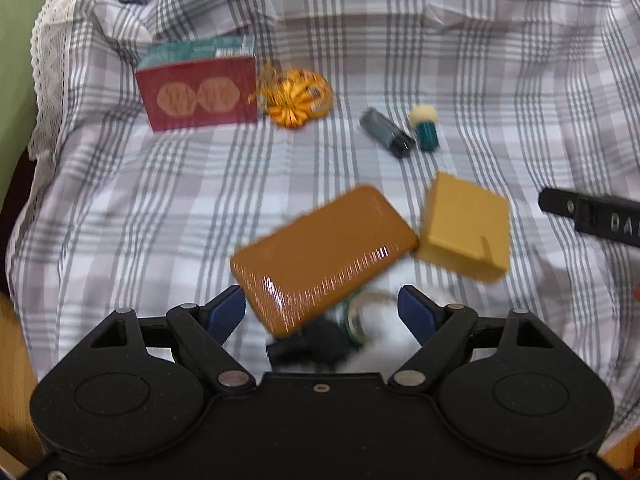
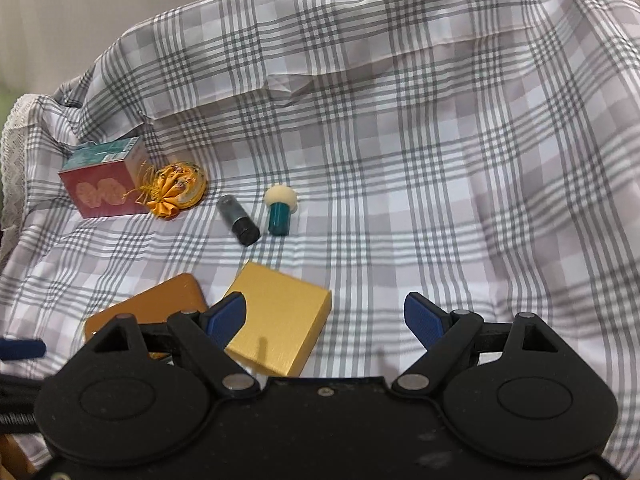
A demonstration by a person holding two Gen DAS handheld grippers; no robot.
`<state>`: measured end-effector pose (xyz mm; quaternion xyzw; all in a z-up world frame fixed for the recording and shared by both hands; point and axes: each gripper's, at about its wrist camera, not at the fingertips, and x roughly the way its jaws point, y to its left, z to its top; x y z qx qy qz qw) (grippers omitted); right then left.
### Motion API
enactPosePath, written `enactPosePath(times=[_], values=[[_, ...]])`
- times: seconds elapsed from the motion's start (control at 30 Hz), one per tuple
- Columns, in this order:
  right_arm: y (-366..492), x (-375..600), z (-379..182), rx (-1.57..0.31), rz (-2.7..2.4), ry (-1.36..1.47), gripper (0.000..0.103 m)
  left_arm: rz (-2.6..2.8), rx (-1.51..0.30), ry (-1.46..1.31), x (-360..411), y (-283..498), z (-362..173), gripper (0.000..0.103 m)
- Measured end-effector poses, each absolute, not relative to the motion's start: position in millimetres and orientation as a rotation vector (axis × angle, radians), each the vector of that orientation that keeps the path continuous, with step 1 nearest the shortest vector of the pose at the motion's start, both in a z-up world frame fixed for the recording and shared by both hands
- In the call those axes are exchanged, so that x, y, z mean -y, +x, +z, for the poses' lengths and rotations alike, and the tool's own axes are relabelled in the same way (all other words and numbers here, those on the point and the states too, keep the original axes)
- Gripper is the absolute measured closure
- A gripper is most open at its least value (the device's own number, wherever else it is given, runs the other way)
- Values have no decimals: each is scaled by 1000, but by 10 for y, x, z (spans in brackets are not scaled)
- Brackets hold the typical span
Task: Organize soft objects
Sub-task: 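Withdraw both open grippers from the basket toward the items on the sheet, then grasp the orange embroidered pouch with the left gripper while the right gripper approaches the mushroom sponge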
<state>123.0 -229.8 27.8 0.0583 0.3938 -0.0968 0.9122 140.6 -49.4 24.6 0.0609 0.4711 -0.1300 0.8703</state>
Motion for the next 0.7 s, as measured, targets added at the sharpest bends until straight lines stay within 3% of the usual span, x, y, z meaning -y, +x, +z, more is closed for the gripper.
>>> enactPosePath(times=[0.7], values=[[1954,2496,-92,-819,-210,98,18,-201,-845,86,918,2918,-11,22]])
